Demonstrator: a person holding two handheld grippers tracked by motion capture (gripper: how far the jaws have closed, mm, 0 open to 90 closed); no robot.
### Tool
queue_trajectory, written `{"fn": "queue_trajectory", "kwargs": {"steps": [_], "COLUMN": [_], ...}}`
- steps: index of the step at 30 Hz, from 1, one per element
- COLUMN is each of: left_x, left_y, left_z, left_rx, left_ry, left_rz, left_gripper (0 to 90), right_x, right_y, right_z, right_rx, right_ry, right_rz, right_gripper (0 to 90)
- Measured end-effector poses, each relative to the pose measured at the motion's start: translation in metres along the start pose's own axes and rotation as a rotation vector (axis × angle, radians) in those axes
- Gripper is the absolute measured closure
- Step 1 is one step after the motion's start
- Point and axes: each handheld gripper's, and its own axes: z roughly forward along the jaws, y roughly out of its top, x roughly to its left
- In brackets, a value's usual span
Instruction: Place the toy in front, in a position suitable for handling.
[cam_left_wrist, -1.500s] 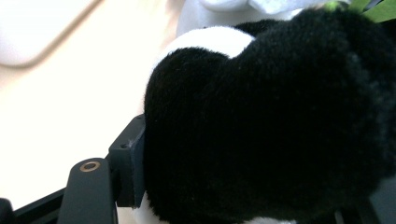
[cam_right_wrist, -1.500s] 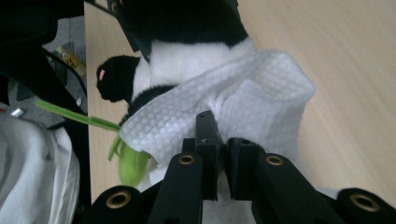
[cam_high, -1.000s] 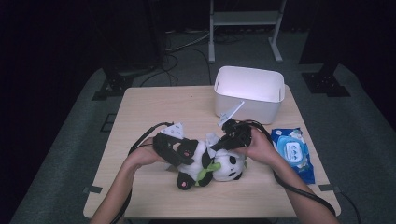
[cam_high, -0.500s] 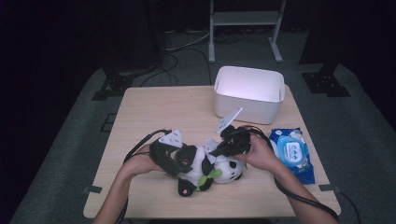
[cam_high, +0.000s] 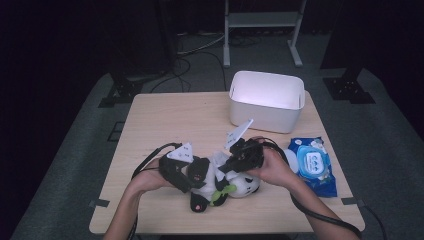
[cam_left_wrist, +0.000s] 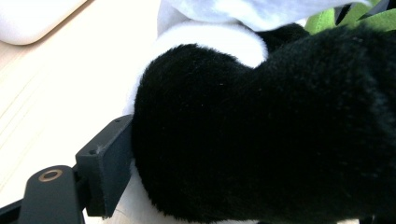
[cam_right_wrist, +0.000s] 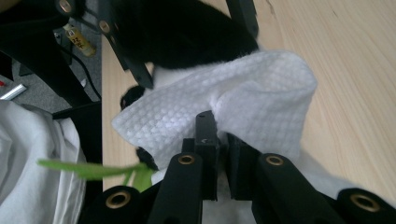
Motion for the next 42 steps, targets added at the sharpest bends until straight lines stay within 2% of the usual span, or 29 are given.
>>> {"fn": "queue_trajectory", "kwargs": {"steps": [7,10,12,16,21,23,27,32,36,42], "left_x": [-0.002,-0.002,-0.001,-0.001,-0.001,-0.001,0.000,-0.002,-0.006,-0.010], "left_y": [-0.001,-0.003,-0.004,-0.004,-0.004,-0.003,-0.002,0.003,0.007,0.013], "left_z": [0.001,0.001,0.000,0.001,0.000,0.001,0.001,-0.001,-0.004,-0.016], "left_rx": [-0.007,-0.006,-0.008,-0.010,-0.009,-0.009,-0.011,0.014,0.031,0.056], "left_ry": [-0.006,-0.007,-0.006,-0.006,-0.005,-0.009,-0.009,-0.002,-0.001,-0.001], "left_rz": [0.003,0.003,0.005,0.005,0.010,0.010,0.001,-0.001,0.005,0.017], "left_gripper": [16.3,16.5,16.7,16.7,16.7,16.7,16.6,14.5,13.2,13.3], "right_x": [0.011,0.015,0.013,0.004,-0.013,-0.022,-0.031,-0.028,-0.028,-0.024], "right_y": [0.026,0.034,0.034,0.024,0.000,-0.011,-0.026,-0.033,-0.037,-0.039], "right_z": [0.010,0.015,0.015,0.006,-0.013,-0.022,-0.033,-0.027,-0.027,-0.028], "right_rx": [-0.017,-0.006,0.002,0.005,0.022,-0.001,-0.033,-0.018,-0.032,-0.038], "right_ry": [0.038,0.030,0.034,0.012,-0.047,-0.042,-0.042,-0.028,-0.015,-0.026], "right_rz": [-0.057,-0.081,-0.077,-0.048,0.025,0.071,0.108,0.114,0.130,0.120], "right_gripper": [82.6,82.8,82.9,83.0,83.0,83.0,83.2,83.3,83.3,83.4]}}
